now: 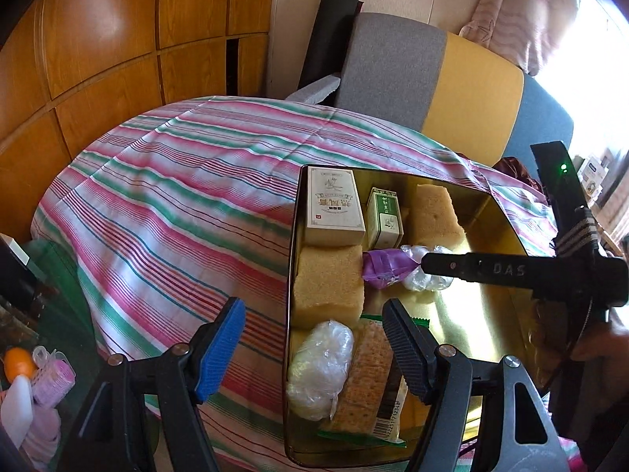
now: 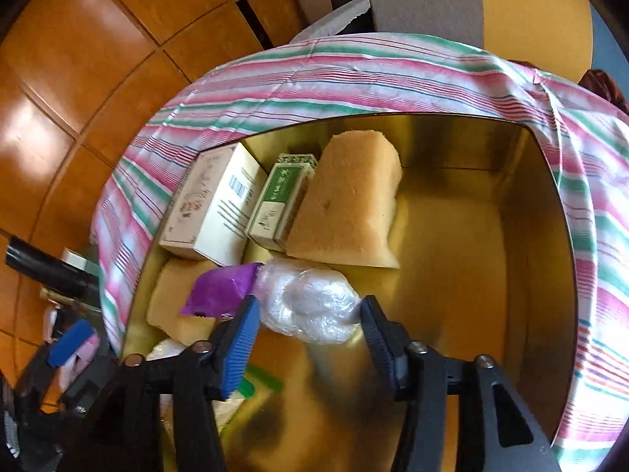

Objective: Organize objects
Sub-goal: 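Lower the plastic-wrapped ball into the tray and open the right gripper, then move both tools back over the remaining snacks on the cloth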

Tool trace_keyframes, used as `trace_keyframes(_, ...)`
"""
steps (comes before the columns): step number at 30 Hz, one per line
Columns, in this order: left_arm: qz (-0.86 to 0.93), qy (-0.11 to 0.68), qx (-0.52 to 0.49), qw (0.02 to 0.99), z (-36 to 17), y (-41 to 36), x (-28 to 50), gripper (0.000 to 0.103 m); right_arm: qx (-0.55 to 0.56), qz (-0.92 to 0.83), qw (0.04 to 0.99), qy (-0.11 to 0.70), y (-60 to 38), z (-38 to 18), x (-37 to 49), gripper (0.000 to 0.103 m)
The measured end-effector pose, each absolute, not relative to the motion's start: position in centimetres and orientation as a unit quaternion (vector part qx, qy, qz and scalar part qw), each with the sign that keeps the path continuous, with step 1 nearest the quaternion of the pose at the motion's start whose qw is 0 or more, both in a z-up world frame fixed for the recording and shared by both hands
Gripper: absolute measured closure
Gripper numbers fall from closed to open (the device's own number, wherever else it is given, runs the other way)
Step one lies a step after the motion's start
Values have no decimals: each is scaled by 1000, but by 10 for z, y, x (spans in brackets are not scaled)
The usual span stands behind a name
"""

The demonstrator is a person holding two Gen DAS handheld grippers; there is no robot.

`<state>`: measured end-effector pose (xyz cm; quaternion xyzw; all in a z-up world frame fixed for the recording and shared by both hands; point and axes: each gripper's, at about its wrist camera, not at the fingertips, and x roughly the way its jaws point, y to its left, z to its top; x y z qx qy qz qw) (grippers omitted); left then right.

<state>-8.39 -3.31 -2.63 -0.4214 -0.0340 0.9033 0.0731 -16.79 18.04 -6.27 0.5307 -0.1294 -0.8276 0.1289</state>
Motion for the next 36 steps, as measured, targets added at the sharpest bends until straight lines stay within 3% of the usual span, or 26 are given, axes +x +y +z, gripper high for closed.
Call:
trace_keyframes(1,903,-34,-421,73,-27,-33,-84,30,528,-830,127,-129,183,-60,-164,36)
trace_keyframes(16,908,-6,-407,102,-13,0,-74,30,476,-868,68,-122,267,-12,-80,28)
trace_keyframes(36,893,105,-381,217,8,131,-50,29,419,-853,-202,-235,503,2,24,21)
